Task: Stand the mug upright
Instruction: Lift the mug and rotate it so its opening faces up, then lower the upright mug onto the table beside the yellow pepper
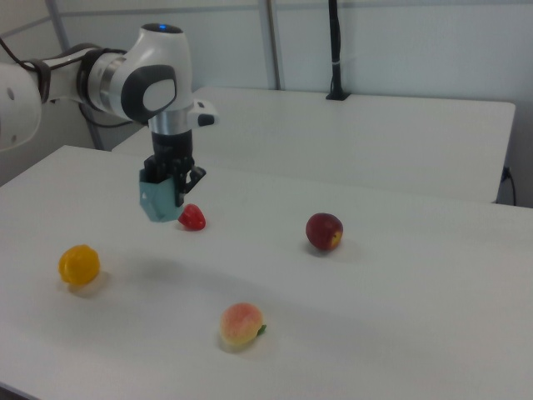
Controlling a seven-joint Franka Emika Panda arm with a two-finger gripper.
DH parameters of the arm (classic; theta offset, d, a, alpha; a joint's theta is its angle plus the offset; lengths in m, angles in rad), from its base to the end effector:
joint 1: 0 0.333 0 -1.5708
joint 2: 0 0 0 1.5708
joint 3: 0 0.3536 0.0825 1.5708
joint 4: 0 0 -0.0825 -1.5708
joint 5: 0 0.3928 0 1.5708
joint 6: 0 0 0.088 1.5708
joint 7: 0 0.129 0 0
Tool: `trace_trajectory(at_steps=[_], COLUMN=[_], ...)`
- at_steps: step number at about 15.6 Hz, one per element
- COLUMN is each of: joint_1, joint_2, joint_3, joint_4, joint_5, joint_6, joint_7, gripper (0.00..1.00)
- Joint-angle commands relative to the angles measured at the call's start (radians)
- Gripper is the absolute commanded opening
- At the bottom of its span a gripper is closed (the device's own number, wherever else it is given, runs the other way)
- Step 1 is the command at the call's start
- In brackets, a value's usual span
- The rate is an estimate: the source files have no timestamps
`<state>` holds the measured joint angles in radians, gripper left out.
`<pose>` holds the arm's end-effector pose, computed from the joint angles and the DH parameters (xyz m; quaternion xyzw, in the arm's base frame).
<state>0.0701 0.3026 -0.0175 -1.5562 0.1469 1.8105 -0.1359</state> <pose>0.6644 0.0516 0.4814 -0.9945 -0.0751 0.0212 0.0692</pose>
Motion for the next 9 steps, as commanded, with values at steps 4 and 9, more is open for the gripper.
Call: trace_trajectory(at_steps=[4, 9], joint_1=[0.022, 0.024], joint_2=[-0.039, -0.022], joint_3=[0.05, 0.054], joint_4=[-0.224, -0.318], joint_5=[-0.061, -0.108], joint_6=[0.179, 0.326], joint_7=[-0.042, -0.071], gripper=[0.0, 0.0])
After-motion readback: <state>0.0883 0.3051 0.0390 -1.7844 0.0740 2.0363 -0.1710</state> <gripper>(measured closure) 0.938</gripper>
